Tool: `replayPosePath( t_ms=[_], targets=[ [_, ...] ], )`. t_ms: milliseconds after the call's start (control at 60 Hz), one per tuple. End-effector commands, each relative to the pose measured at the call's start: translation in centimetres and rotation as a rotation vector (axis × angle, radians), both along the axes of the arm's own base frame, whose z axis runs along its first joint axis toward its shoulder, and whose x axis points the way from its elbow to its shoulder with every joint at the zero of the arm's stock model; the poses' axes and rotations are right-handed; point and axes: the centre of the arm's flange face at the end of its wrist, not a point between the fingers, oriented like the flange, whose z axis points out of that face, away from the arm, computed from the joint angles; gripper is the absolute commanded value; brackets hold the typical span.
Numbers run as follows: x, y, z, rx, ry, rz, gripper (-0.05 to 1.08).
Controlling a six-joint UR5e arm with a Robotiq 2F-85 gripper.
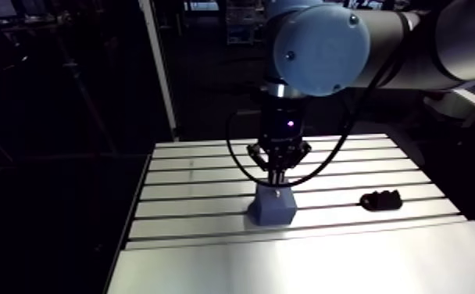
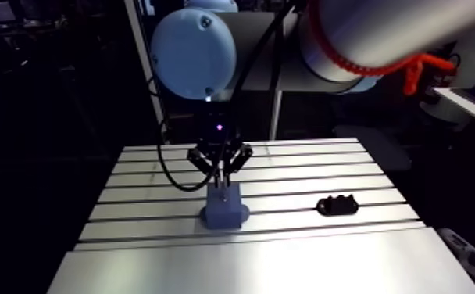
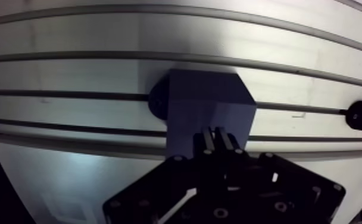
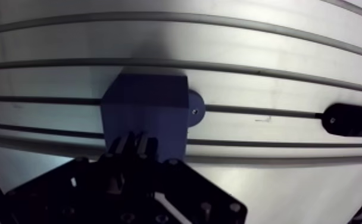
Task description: Pick up the M10 bolt and insert it into the hex recess until seated.
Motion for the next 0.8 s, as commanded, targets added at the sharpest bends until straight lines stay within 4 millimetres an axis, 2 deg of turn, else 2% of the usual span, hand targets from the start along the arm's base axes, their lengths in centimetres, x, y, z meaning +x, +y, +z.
replayPosePath(
  t_ms=[17, 250, 350, 567, 667, 700, 783, 800],
  targets=[
    [-0.1, -0.1, 0.9, 0.007, -0.032, 0.004, 0.0],
    [-0.1, 0.1, 3.0, 0.023, -0.027, -0.003, 0.0],
    [-0.6, 0.1, 4.8, 0.028, -0.016, -0.029, 0.0],
    [-0.8, 0.1, 7.2, 0.03, -0.018, -0.05, 0.0],
    [-0.9, 0.0, 9.2, 0.037, 0.0, -0.082, 0.0],
    [-0.9, -0.2, 11.0, 0.036, 0.012, -0.083, 0.0],
    [-1.0, -0.2, 12.7, 0.033, 0.006, -0.083, 0.0],
    [-1.1, -0.3, 13.6, 0.03, 0.003, -0.085, 0.0]
  ],
)
